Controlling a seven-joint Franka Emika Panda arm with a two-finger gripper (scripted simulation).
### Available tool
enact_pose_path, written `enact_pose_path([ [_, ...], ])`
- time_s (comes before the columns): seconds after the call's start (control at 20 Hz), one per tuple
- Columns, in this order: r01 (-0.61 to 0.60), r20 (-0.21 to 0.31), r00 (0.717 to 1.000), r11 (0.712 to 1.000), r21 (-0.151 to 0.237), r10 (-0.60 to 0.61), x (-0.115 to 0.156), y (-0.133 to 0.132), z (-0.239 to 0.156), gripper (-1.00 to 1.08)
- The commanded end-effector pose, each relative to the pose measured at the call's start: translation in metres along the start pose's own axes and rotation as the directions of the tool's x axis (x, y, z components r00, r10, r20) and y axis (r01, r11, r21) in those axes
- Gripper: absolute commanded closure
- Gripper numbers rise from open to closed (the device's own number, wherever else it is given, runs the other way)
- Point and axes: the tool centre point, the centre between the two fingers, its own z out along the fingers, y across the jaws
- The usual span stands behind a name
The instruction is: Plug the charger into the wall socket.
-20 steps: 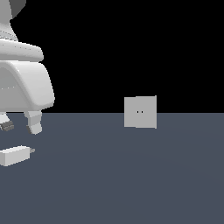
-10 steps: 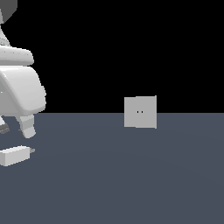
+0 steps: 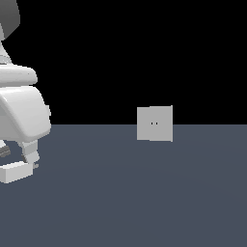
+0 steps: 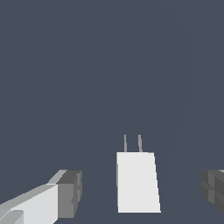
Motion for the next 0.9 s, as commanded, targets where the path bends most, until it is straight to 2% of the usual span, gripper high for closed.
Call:
enact_pose_path([
  [0.0, 0.0, 0.001, 1.0, 1.0, -0.001, 0.0, -0.004, 0.0, 0.011, -0.92],
  [0.45, -0.001, 0.0, 1.0, 1.0, -0.001, 0.001, -0.01, 0.0, 0.03, -0.92],
  [0.5, -0.001, 0.0, 1.0, 1.0, -0.001, 0.001, -0.01, 0.0, 0.03, 1.08],
  [0.85, -0.001, 0.0, 1.0, 1.0, -0.001, 0.001, -0.01, 0.0, 0.03, 1.08],
])
